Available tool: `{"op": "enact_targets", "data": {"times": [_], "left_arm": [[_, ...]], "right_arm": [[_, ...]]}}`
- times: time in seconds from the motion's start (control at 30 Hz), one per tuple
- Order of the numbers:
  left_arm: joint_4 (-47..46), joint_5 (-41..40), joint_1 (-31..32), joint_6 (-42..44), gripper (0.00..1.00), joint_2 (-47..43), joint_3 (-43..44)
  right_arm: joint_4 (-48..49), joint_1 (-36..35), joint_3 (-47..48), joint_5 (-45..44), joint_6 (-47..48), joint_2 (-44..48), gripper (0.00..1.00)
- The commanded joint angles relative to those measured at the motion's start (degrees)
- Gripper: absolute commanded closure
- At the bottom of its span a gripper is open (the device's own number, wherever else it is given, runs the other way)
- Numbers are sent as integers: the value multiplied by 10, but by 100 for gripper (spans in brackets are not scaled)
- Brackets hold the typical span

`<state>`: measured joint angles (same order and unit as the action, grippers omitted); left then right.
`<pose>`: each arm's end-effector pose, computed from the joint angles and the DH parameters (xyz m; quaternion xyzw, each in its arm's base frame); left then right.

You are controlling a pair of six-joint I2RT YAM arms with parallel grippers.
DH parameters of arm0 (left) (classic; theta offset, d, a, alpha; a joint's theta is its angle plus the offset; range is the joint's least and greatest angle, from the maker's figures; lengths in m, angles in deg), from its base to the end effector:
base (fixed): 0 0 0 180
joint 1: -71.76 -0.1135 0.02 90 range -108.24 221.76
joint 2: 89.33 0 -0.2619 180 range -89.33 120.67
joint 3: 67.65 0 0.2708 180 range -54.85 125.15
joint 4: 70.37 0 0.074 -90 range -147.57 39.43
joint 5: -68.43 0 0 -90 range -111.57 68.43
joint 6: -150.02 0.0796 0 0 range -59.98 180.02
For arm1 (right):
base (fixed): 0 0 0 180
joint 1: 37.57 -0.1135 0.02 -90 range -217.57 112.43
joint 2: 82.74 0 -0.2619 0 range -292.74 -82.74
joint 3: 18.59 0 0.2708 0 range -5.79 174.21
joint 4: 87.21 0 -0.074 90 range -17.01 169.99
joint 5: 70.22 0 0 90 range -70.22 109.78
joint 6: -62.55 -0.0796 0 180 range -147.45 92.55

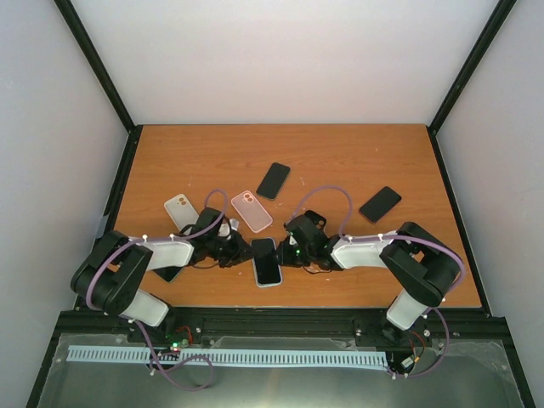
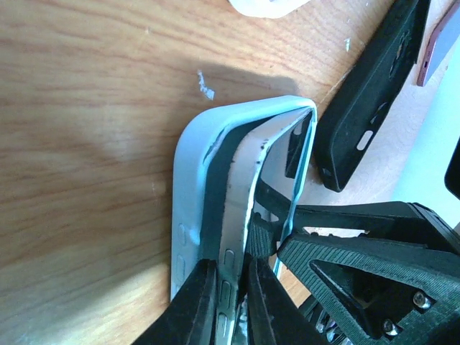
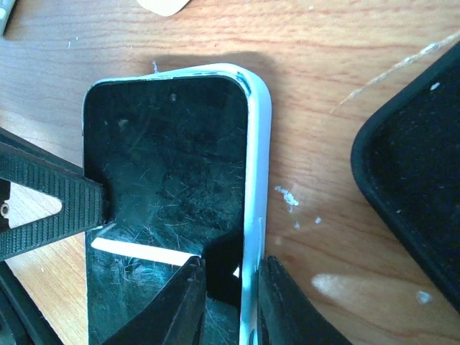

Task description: Put the phone into the phone case

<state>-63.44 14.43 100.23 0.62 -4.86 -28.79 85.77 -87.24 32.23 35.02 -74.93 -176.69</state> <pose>0.2136 -0.1691 0.0708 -0.1445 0.8945 -0.4226 0.0169 0.1991 0.2669 0.0739 -0.0630 0.9308 0.3358 0.1300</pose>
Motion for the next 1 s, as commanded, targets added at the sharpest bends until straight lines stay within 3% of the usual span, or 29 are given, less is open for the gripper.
{"op": "enact_targets", "data": {"times": [0.0, 0.3, 0.4, 0.53, 0.73, 0.97], "left_arm": [[-5, -34, 24, -23, 91, 32, 24], [76, -88, 25, -8, 70, -35, 47], [112, -109, 25, -1, 57, -75, 53], [141, -130, 25, 10, 52, -100, 53], [121, -122, 25, 28, 54, -89, 43], [69, -93, 25, 30, 75, -69, 13]], "right_arm": [[54, -4, -9, 27, -15, -11, 79], [73, -3, -29, 25, -30, 8, 75], [73, -1, -34, 23, -33, 13, 75], [81, 1, -39, 29, -40, 12, 75], [107, 1, -40, 44, -60, -1, 73], [168, 1, -42, 80, -92, -24, 70]]}}
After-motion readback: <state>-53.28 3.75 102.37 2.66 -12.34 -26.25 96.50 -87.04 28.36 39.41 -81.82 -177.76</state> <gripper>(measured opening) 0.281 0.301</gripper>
